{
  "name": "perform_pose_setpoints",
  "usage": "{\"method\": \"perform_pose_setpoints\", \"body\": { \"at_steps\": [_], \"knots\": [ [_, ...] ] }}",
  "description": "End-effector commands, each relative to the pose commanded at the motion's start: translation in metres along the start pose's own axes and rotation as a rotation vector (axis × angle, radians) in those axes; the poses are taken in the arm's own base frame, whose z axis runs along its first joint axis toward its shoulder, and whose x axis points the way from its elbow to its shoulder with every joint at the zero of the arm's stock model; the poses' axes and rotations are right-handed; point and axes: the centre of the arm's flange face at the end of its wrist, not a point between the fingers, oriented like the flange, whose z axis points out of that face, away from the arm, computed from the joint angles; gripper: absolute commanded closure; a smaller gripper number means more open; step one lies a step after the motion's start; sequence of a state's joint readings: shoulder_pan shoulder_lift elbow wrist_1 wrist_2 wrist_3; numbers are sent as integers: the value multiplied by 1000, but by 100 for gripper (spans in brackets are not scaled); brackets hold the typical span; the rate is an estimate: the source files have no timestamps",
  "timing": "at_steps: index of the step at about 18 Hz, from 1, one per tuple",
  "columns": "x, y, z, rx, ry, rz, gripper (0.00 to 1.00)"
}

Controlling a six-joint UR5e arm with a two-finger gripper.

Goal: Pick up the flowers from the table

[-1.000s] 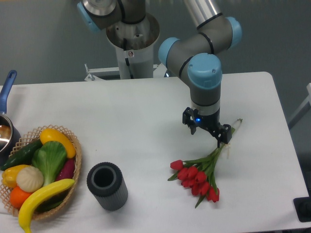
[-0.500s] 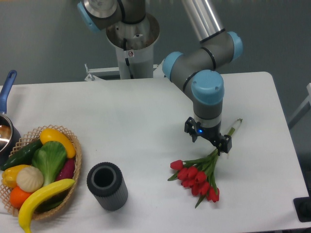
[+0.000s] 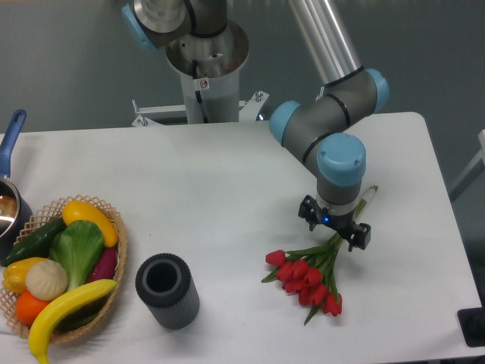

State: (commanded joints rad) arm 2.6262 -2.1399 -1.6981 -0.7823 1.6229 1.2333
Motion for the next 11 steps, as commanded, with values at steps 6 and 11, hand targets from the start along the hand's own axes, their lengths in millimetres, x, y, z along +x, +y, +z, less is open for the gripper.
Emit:
{"method": "perform_pose_setpoints", "body": {
  "at_steps": [6, 11],
  "knots": [
    [-3, 5, -19, 13, -13, 15, 100],
    [-2, 15, -51, 15, -55, 0, 100]
  ]
}}
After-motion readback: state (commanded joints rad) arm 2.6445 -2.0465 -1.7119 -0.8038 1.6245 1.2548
